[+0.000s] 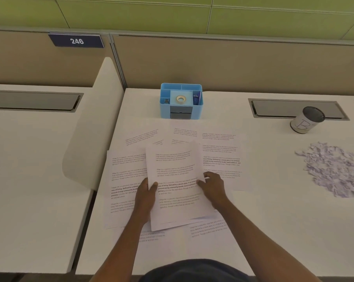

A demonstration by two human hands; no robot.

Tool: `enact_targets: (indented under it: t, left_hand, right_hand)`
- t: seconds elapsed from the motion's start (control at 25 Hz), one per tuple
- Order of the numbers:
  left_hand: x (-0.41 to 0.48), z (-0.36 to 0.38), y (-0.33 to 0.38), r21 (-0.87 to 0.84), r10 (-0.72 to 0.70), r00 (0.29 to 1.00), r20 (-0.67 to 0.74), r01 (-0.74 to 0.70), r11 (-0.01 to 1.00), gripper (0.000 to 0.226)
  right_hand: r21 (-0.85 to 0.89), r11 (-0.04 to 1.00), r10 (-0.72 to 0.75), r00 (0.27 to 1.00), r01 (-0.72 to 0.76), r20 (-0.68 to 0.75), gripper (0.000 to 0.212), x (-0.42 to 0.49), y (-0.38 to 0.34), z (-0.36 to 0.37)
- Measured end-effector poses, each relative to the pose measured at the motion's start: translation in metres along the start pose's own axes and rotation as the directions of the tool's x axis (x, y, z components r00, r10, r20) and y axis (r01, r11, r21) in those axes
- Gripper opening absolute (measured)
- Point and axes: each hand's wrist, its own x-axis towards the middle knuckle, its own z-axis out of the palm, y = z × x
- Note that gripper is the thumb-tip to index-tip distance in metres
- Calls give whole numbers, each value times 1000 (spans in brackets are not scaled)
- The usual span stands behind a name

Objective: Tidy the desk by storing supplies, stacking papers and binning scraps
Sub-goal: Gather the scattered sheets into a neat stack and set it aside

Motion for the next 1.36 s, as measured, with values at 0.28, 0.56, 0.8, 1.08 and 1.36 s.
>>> enact_targets:
  t: [0.28,0.56,0.8,1.08,1.36]
  left_hand:
    - [1,0,-3,49,47,999,2,-47,998,30]
    - [-4,0,2,61,66,998,-1,-66,996,28]
    - [-1,-1,-2,94,65,998,0,-65,993,33]
    - [-4,1,1,96,59,998,-12,-58,994,35]
    - [4,-1,-8,130,37,999,-4,-36,991,40]
  right_hand:
    - [-304,952,-111,951,18,-290,45,30,3,-48]
    - [-484,830,42,897,-276,-440,84,56,14,-76]
    - [-463,802,170,888,-376,-427,93,61,16,-73]
    - [-311,861,276,883,-403,-380,82,67,10,-81]
    - [-254,961,-15,900,-107,-436,25,41,-28,-98]
